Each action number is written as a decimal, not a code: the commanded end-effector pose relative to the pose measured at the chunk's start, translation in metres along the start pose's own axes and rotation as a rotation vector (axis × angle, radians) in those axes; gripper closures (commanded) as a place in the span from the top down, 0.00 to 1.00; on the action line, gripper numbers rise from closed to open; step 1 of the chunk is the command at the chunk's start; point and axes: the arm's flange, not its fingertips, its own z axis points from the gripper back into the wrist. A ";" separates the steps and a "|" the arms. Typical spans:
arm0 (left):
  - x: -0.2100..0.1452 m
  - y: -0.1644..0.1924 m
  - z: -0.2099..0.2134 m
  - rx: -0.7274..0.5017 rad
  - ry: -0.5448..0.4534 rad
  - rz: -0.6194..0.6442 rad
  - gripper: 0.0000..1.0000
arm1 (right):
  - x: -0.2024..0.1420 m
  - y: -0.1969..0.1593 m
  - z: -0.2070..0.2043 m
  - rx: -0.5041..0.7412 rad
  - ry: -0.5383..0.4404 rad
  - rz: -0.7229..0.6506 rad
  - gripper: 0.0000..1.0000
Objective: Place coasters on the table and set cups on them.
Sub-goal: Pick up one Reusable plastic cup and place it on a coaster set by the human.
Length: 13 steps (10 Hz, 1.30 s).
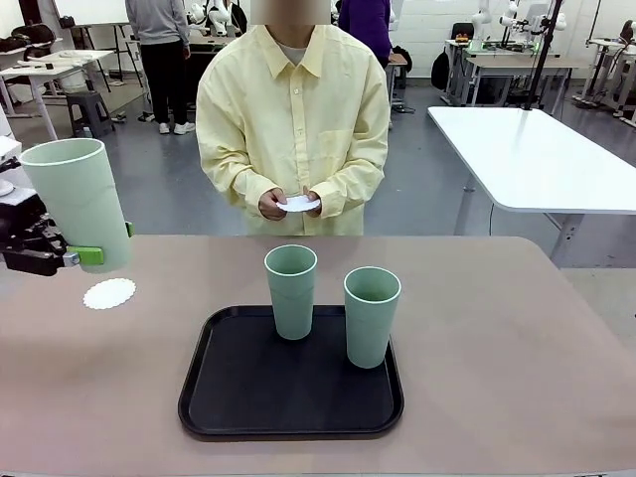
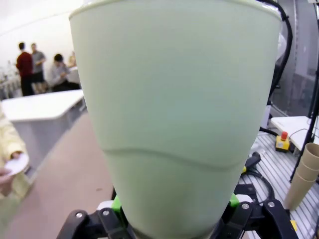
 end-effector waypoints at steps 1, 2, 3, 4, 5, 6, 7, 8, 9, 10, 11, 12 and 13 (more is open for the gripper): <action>-0.003 0.002 -0.015 -0.033 0.006 -0.036 0.17 | 0.000 0.000 0.000 0.008 -0.004 -0.001 1.00; -0.003 0.002 -0.015 -0.033 0.006 -0.036 0.17 | 0.000 0.000 0.000 0.008 -0.004 -0.001 1.00; -0.001 0.001 -0.005 -0.013 0.002 -0.005 0.79 | 0.000 0.000 0.000 0.008 -0.004 -0.001 1.00; -0.021 0.027 0.031 0.062 -0.001 0.010 0.79 | 0.000 0.000 0.000 0.008 -0.004 -0.001 1.00; -0.037 0.051 0.075 0.130 -0.005 0.059 0.79 | 0.000 0.000 0.000 0.008 -0.004 -0.001 1.00; -0.045 0.070 0.109 0.177 0.034 0.055 0.79 | 0.000 0.000 0.000 0.008 -0.004 -0.001 1.00; -0.056 0.072 0.130 0.216 0.043 0.058 0.79 | 0.000 0.000 0.000 0.008 -0.004 -0.001 1.00; -0.070 0.082 0.152 0.250 0.060 0.075 0.79 | 0.000 0.000 0.000 0.008 -0.004 -0.001 1.00; -0.085 0.084 0.171 0.303 0.059 0.093 0.79 | 0.000 0.000 0.000 0.008 -0.004 -0.001 1.00; -0.097 0.086 0.183 0.330 0.039 0.097 0.79 | 0.000 0.000 0.000 0.008 -0.004 -0.001 1.00; -0.104 0.090 0.191 0.355 0.019 0.077 0.79 | 0.000 0.000 0.000 0.008 -0.004 -0.001 1.00; -0.111 0.093 0.188 0.364 0.011 0.056 0.79 | 0.000 0.000 0.000 0.008 -0.004 -0.001 1.00; -0.119 0.094 0.176 0.358 0.004 0.033 0.79 | 0.000 0.000 0.000 0.008 -0.004 -0.001 1.00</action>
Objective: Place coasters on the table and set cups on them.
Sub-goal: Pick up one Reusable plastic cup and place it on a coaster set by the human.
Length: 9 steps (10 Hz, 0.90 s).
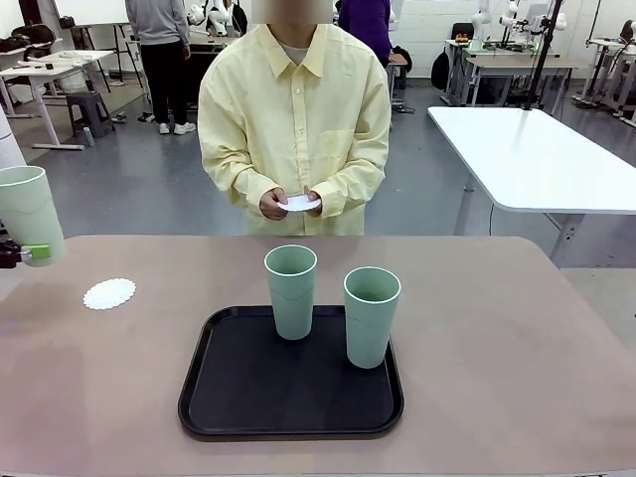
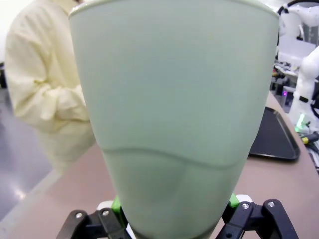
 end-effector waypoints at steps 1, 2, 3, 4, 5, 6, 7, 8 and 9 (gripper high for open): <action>-0.004 -0.004 -0.025 -0.012 -0.045 -0.066 0.79 | 0.000 0.000 0.000 0.008 -0.004 -0.001 1.00; -0.007 -0.007 -0.039 -0.029 -0.032 -0.073 0.79 | 0.000 0.000 0.000 0.008 -0.004 -0.001 1.00; -0.012 -0.010 -0.050 -0.038 -0.021 -0.064 0.79 | 0.000 0.000 0.000 0.008 -0.004 -0.001 1.00; -0.016 -0.012 -0.062 -0.044 -0.004 -0.055 0.79 | 0.000 0.000 0.000 0.008 -0.004 -0.001 1.00; -0.019 -0.013 -0.072 -0.052 0.006 -0.041 0.79 | 0.000 0.000 0.000 0.008 -0.004 -0.001 1.00; -0.020 -0.013 -0.078 -0.044 0.012 -0.029 0.79 | 0.000 0.000 0.000 0.008 -0.004 -0.001 1.00; -0.019 -0.012 -0.079 -0.039 0.016 -0.016 0.79 | 0.000 0.000 0.000 0.008 -0.004 -0.001 1.00; -0.019 -0.012 -0.080 -0.032 0.013 -0.011 0.79 | 0.000 0.000 0.000 0.008 -0.004 -0.001 1.00; -0.019 -0.012 -0.080 -0.035 0.009 -0.005 0.79 | 0.000 0.000 0.000 0.008 -0.004 -0.001 1.00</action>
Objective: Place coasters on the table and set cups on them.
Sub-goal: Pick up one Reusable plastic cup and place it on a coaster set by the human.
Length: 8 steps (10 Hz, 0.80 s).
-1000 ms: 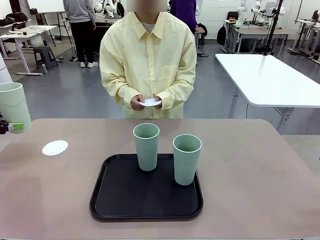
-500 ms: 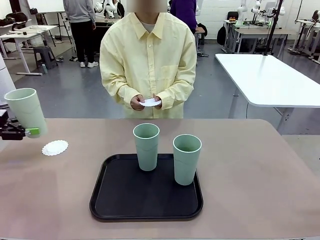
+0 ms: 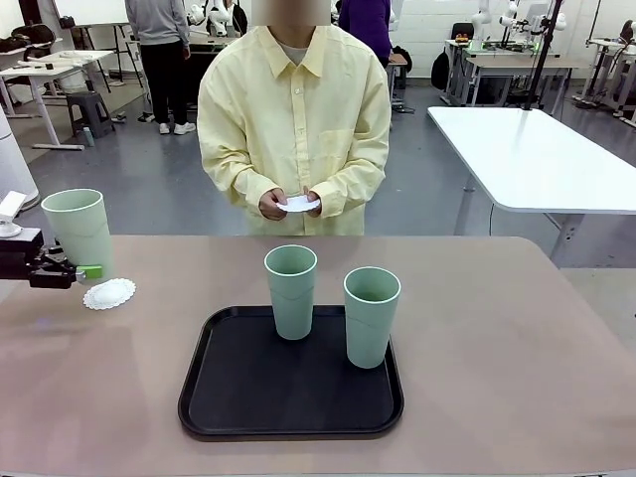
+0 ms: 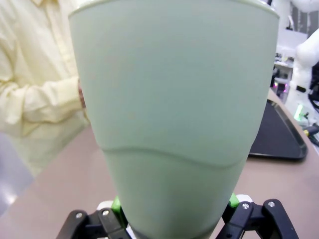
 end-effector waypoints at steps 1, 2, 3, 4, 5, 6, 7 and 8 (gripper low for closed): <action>0.007 -0.003 0.000 0.034 -0.032 0.023 0.79 | 0.000 0.000 0.000 0.008 -0.004 -0.001 1.00; 0.000 0.000 0.000 0.000 0.000 0.000 0.79 | 0.000 0.000 0.000 0.008 -0.004 -0.001 1.00; 0.000 0.000 0.000 0.000 0.000 0.000 0.79 | 0.000 0.000 0.000 0.008 -0.004 -0.001 1.00; 0.000 0.000 0.000 0.000 0.000 0.000 0.79 | 0.000 0.000 0.000 0.008 -0.004 -0.001 1.00; 0.000 0.000 0.000 0.000 0.000 0.000 0.79 | 0.000 0.000 0.000 0.008 -0.004 -0.001 1.00; 0.000 0.000 0.000 0.000 0.000 0.000 0.79 | 0.000 0.000 0.000 0.008 -0.004 -0.001 1.00; -0.001 0.000 0.000 0.001 0.000 0.006 0.79 | 0.000 0.000 0.000 0.008 -0.004 -0.001 1.00; -0.007 0.011 0.003 -0.023 -0.055 -0.014 0.79 | 0.000 0.000 0.000 0.008 -0.004 -0.001 1.00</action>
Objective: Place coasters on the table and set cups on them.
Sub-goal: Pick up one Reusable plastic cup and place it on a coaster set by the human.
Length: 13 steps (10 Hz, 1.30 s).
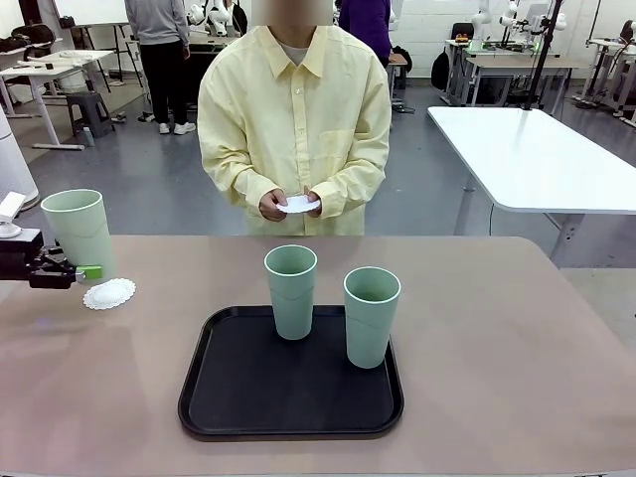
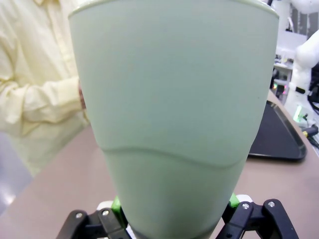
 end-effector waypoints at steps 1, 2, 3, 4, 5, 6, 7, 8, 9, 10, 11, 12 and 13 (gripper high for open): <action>-0.012 0.019 0.004 -0.025 -0.048 -0.014 0.79 | 0.000 0.000 0.000 0.008 -0.004 -0.001 1.00; -0.016 0.025 0.004 -0.039 -0.063 -0.025 0.79 | 0.000 0.000 0.000 0.008 -0.004 -0.001 1.00; -0.022 0.026 0.003 -0.061 -0.065 -0.038 0.79 | 0.000 0.000 0.000 0.008 -0.004 -0.001 1.00; -0.028 0.028 0.001 -0.068 -0.053 -0.047 0.79 | 0.000 0.000 0.000 0.008 -0.004 -0.001 1.00; -0.032 0.028 -0.002 -0.078 -0.049 -0.064 0.79 | 0.000 0.000 0.000 0.008 -0.004 -0.001 1.00; -0.036 0.031 -0.004 -0.096 -0.044 -0.072 0.79 | 0.000 0.000 0.000 0.008 -0.004 -0.001 1.00; -0.043 0.032 -0.006 -0.106 -0.036 -0.087 0.79 | 0.000 0.000 0.000 0.008 -0.004 -0.001 1.00; -0.048 0.033 -0.006 -0.124 -0.032 -0.098 0.79 | 0.000 0.000 0.000 0.008 -0.004 -0.001 1.00; -0.053 0.033 -0.006 -0.128 -0.033 -0.113 0.79 | 0.000 0.000 0.000 0.008 -0.004 -0.001 1.00; -0.058 0.035 -0.006 -0.133 -0.032 -0.120 0.79 | 0.000 0.000 0.000 0.008 -0.004 -0.001 1.00; -0.063 0.038 -0.005 -0.135 -0.040 -0.120 0.79 | 0.000 0.000 0.000 0.008 -0.004 -0.001 1.00; -0.066 0.041 -0.004 -0.141 -0.050 -0.118 0.79 | 0.000 0.000 0.000 0.008 -0.004 -0.001 1.00; -0.068 0.042 -0.004 -0.142 -0.050 -0.116 0.79 | 0.000 0.000 0.000 0.008 -0.004 -0.001 1.00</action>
